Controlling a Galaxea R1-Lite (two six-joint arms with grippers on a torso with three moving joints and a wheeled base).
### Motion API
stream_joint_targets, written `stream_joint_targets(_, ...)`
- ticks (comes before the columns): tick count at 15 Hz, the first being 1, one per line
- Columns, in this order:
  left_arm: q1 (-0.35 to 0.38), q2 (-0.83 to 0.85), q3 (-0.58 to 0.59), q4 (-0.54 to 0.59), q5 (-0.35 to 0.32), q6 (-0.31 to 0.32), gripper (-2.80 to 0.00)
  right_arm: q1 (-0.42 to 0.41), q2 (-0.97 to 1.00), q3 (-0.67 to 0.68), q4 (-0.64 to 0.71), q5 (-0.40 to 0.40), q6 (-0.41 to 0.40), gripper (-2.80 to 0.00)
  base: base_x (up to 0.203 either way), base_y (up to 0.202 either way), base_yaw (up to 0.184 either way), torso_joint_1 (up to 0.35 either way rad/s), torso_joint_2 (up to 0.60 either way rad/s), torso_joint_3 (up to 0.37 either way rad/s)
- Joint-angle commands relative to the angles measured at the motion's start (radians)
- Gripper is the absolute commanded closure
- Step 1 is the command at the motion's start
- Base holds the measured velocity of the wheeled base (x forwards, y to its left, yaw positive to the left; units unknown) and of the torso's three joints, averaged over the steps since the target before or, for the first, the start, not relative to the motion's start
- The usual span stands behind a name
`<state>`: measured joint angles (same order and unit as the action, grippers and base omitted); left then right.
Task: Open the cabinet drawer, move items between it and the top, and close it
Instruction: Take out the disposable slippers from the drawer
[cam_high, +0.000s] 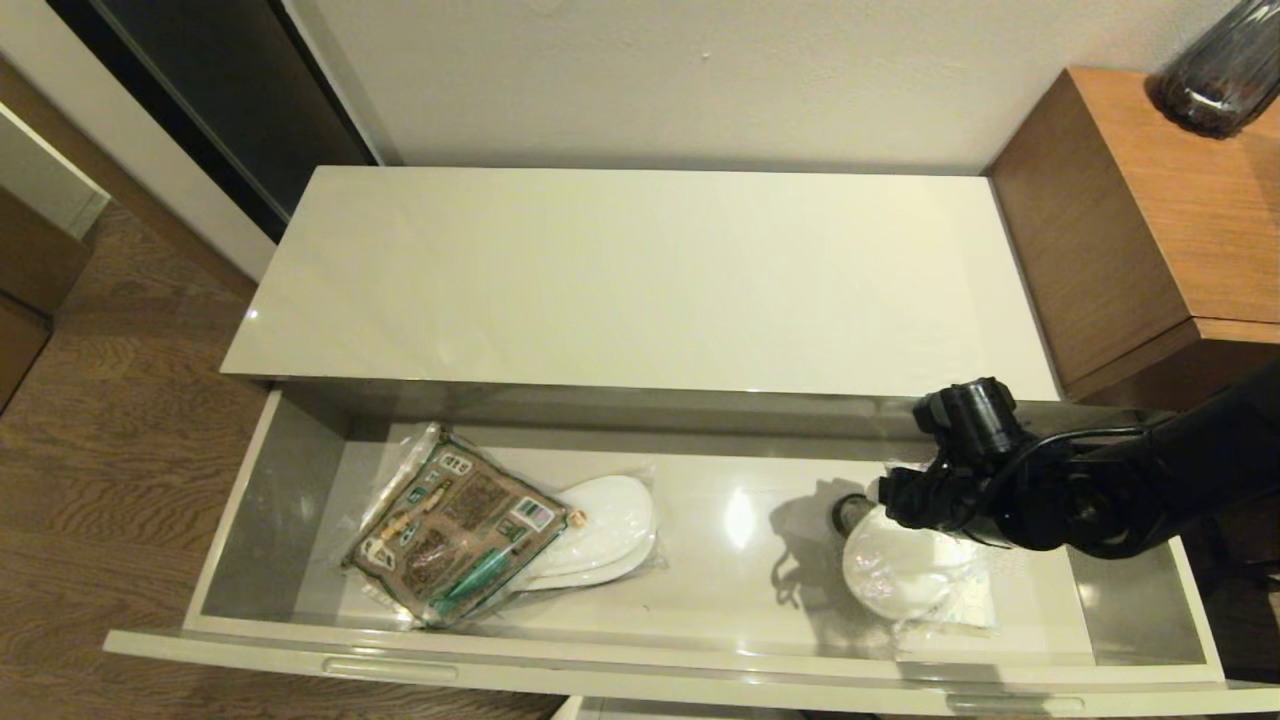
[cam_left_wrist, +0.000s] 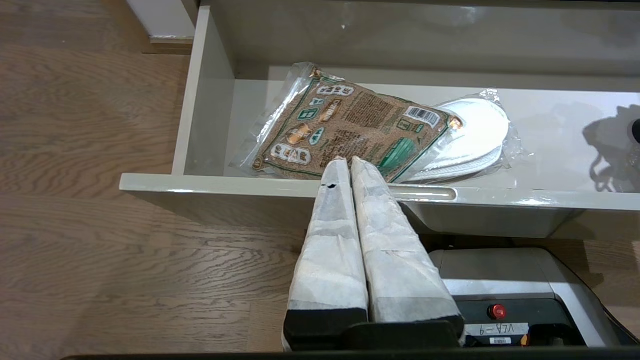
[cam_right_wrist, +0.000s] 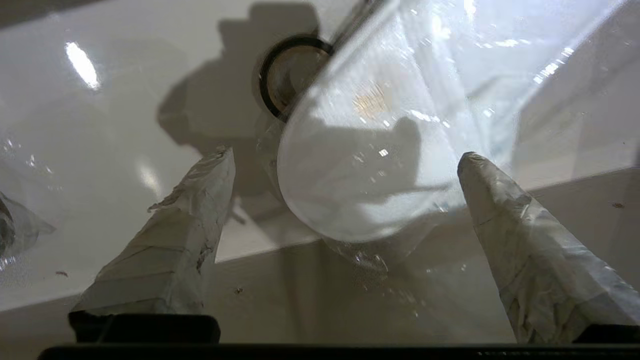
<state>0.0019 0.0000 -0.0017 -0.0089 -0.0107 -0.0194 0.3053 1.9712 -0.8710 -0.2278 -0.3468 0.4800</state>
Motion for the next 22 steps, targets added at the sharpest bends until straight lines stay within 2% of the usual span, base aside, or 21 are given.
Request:
stream_joint_targets(1, 0.0, 0.002, 0.0, 0.0, 0.0, -0.001, 0.0, 0.002, -0.08, -0.039, 0.162, -0.005, 0.0, -2.8, 0.0, 0.0, 0.0, 0.0, 0.0, 0.0)
stream_joint_targets(3, 0.001, 0.002, 0.0, 0.0, 0.0, -0.001, 0.0, 0.002, -0.128, -0.146, 0.355, -0.017, 0.002, -2.8, 0.0, 0.0, 0.0, 0.0, 0.0, 0.0)
stream_joint_targets(6, 0.001, 0.002, 0.0, 0.0, 0.0, -0.001, 0.0, -0.019, -0.168, -0.265, 0.553, -0.036, 0.011, -2.8, 0.0, 0.0, 0.0, 0.0, 0.0, 0.0)
stream_joint_targets(12, 0.0, 0.002, 0.0, 0.0, 0.0, -0.001, 0.0, -0.034, -0.083, -0.272, 0.526, -0.045, 0.129, -2.8, 0.0, 0.0, 0.0, 0.0, 0.0, 0.0)
stream_joint_targets(15, 0.0, 0.002, 0.0, 0.0, 0.0, -0.001, 0.0, -0.042, -0.031, -0.264, 0.504, -0.091, 0.197, -2.8, 0.0, 0.0, 0.0, 0.0, 0.0, 0.0)
stream_joint_targets(22, 0.001, 0.002, 0.0, 0.0, 0.0, -0.001, 0.0, -0.097, -0.048, -0.168, 0.443, -0.089, 0.201, -2.8, 0.0, 0.0, 0.0, 0.0, 0.0, 0.0)
